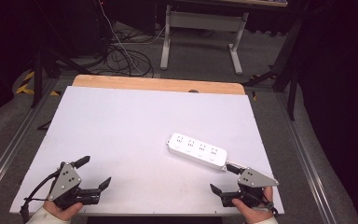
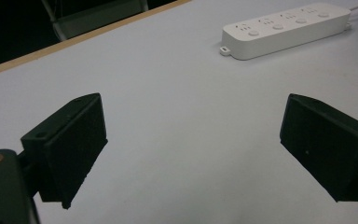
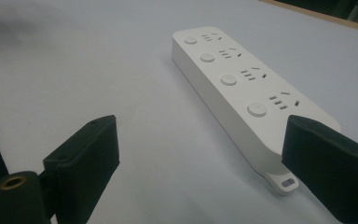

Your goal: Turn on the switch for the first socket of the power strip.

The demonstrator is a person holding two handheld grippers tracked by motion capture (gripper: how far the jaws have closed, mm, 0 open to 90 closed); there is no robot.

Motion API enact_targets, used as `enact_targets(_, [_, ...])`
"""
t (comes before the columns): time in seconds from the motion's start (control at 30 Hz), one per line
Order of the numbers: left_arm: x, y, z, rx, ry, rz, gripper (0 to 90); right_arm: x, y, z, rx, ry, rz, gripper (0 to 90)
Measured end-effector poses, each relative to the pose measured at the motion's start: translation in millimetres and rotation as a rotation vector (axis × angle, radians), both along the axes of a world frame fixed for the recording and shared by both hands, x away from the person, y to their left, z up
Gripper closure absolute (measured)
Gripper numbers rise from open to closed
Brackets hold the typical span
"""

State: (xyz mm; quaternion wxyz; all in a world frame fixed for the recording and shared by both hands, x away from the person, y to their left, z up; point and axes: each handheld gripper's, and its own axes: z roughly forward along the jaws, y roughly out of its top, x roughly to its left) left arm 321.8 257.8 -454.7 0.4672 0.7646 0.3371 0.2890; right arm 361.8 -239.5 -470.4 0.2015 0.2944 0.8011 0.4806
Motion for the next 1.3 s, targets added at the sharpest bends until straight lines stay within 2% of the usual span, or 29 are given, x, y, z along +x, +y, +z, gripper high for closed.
enact_targets(0.3, [-0.6,-0.2,-0.1,-0.001,-0.009,0.002,7.7,-0.6,1.6,0.6,-0.007,-0.003,0.016,11.7])
enact_targets(0.4, [-1.7,-0.2,0.7,0.012,-0.029,0.010,7.9,-1.1,2.3,1.0,-0.009,-0.007,0.020,11.7])
enact_targets(0.83, [-1.6,1.2,2.0,-0.032,0.000,0.002,7.8,-1.5,2.8,2.1,0.004,-0.004,0.033,10.6])
enact_targets(0.93, [-1.9,0.9,1.9,-0.012,-0.012,0.004,7.9,-1.9,3.8,2.7,0.008,-0.007,0.043,10.3])
enact_targets(1.3, [-1.5,0.7,1.5,-0.013,-0.009,0.005,8.0,-0.4,5.1,16.5,0.004,0.011,0.066,10.2])
